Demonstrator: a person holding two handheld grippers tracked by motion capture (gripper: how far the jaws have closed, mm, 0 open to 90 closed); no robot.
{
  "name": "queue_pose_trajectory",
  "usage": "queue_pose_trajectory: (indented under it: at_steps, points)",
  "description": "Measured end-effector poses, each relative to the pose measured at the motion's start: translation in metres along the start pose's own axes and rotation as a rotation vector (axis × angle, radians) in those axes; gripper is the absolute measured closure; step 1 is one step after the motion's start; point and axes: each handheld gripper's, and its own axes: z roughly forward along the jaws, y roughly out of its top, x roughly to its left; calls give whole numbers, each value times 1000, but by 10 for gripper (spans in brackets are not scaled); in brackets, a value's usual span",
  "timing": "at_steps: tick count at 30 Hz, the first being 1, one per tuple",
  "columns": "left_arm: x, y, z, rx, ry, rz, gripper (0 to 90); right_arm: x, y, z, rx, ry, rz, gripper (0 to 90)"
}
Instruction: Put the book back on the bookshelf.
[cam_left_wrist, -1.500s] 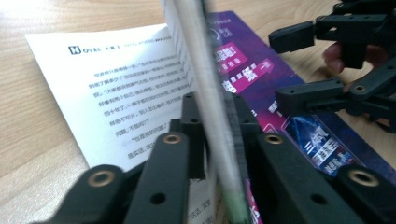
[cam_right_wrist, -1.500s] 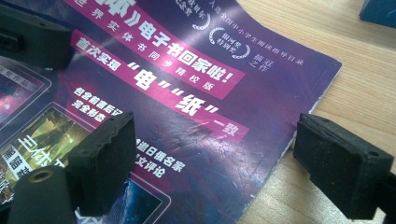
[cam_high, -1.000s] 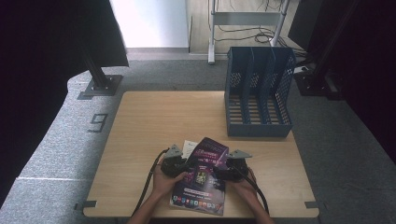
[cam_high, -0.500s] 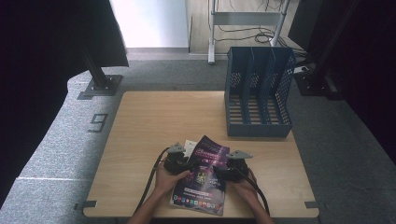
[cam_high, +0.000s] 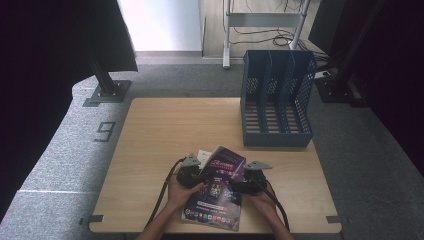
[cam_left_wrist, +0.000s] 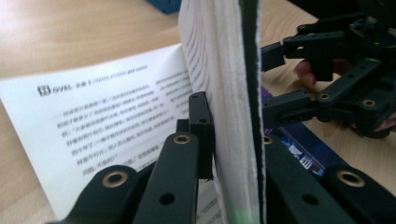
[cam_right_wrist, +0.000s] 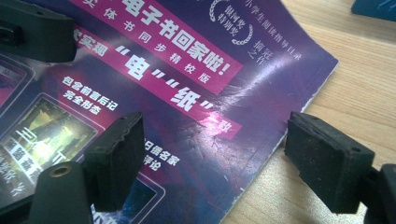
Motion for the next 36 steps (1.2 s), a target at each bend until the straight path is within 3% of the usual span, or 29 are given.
queue_pose_trajectory:
  at_steps: [10, 13, 16, 22, 27, 31, 36]
  points:
    - [-12, 6, -14, -70, 6, 53, 876, -10, 3, -13, -65, 41, 43, 191]
    - [-13, 7, -18, -83, 3, 59, 877, -11, 5, -15, -98, 78, 63, 191]
    - [-14, 8, -20, -89, 0, 63, 876, -10, 7, -16, -108, 76, 51, 184]
    - [-20, 10, -27, -118, 2, 85, 877, -12, 8, -12, -97, 82, 54, 170]
    - [-24, 9, -28, -126, 5, 97, 878, -13, 9, -8, -97, 118, 70, 159]
    - [-23, 8, -28, -129, 0, 89, 878, -11, 10, -8, -99, 140, 62, 177]
    - [-20, 7, -26, -125, -7, 67, 875, -11, 10, -8, -91, 125, 68, 205]
